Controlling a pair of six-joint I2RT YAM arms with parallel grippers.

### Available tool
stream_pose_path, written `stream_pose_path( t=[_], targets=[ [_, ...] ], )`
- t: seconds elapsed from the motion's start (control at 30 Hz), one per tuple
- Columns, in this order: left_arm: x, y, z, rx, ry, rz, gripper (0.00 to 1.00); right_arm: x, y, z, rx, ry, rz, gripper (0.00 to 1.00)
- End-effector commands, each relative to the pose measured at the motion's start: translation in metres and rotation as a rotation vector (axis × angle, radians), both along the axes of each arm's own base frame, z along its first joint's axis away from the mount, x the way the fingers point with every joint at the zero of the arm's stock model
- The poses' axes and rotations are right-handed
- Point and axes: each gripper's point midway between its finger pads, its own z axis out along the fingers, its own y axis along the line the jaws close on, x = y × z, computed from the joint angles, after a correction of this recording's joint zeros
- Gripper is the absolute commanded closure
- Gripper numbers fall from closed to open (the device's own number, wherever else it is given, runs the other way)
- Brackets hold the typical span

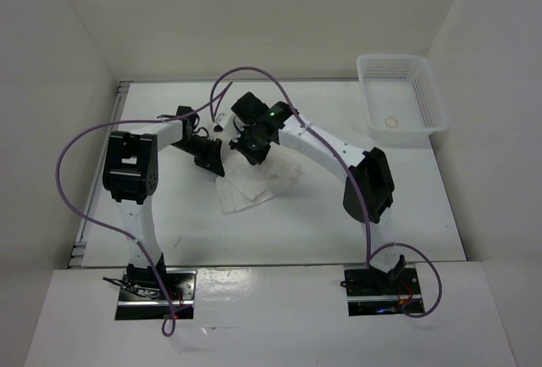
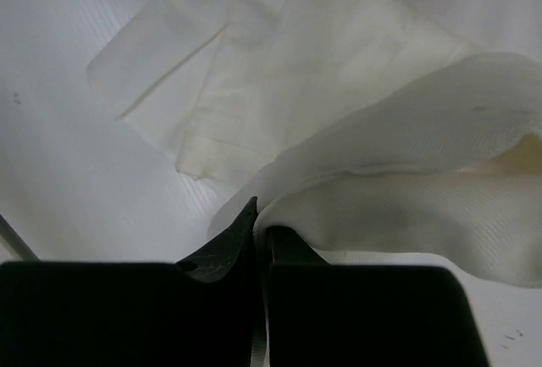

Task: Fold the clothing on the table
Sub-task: Fold the skirt

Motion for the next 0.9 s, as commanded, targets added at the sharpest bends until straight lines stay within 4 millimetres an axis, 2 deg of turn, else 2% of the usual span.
stream_pose_path(
  t=[0.0,0.03,0.1,0.23,0.37,0.53,0.57,0.63,0.7,0.73,0.8,0.83,0.87],
  targets=[
    [0.003,-0.008,0.003,-0.034,-0.004,-0.005,1.00,-0.021,0.014,-0.010,-0.018,0.046,0.058,1.00],
    [0.003,-0.008,0.003,-0.034,0.002,0.001,1.00,-0.023,0.015,-0.009,-0.013,0.052,0.062,1.00],
    [0.003,-0.008,0.003,-0.034,0.002,0.002,1.00,-0.038,0.019,-0.024,-0.046,0.076,0.100,1.00],
    [0.003,-0.008,0.003,-0.034,0.002,0.002,1.00,-0.052,0.027,-0.040,-0.071,0.097,0.133,1.00],
    [0.003,-0.008,0.003,-0.034,0.002,0.002,1.00,-0.061,0.036,-0.046,-0.072,0.115,0.151,1.00],
    [0.000,-0.008,0.001,-0.034,0.011,0.002,1.00,-0.061,0.062,-0.030,0.014,0.121,0.153,0.73],
    [0.000,-0.008,0.001,-0.034,0.011,0.002,1.00,-0.061,0.073,-0.015,0.067,0.116,0.173,0.60],
    [0.000,-0.008,0.001,-0.034,0.011,0.002,1.00,-0.057,0.088,0.008,0.139,0.101,0.183,0.56],
    [0.000,-0.008,0.001,-0.034,0.011,0.002,1.00,-0.060,0.099,0.032,0.208,0.102,0.206,0.43],
    [0.000,-0.008,0.001,-0.034,0.011,0.002,1.00,-0.060,0.104,0.047,0.234,0.095,0.217,0.42],
    [0.000,-0.008,0.001,-0.034,0.011,0.002,0.99,-0.059,0.107,0.060,0.268,0.105,0.242,0.38],
    [0.001,-0.008,0.005,-0.035,0.001,0.001,0.96,-0.058,0.106,0.084,0.307,0.091,0.250,0.38],
    [-0.001,-0.007,0.008,-0.034,0.002,0.002,0.93,-0.050,0.101,0.089,0.318,0.092,0.249,0.37]
  ],
)
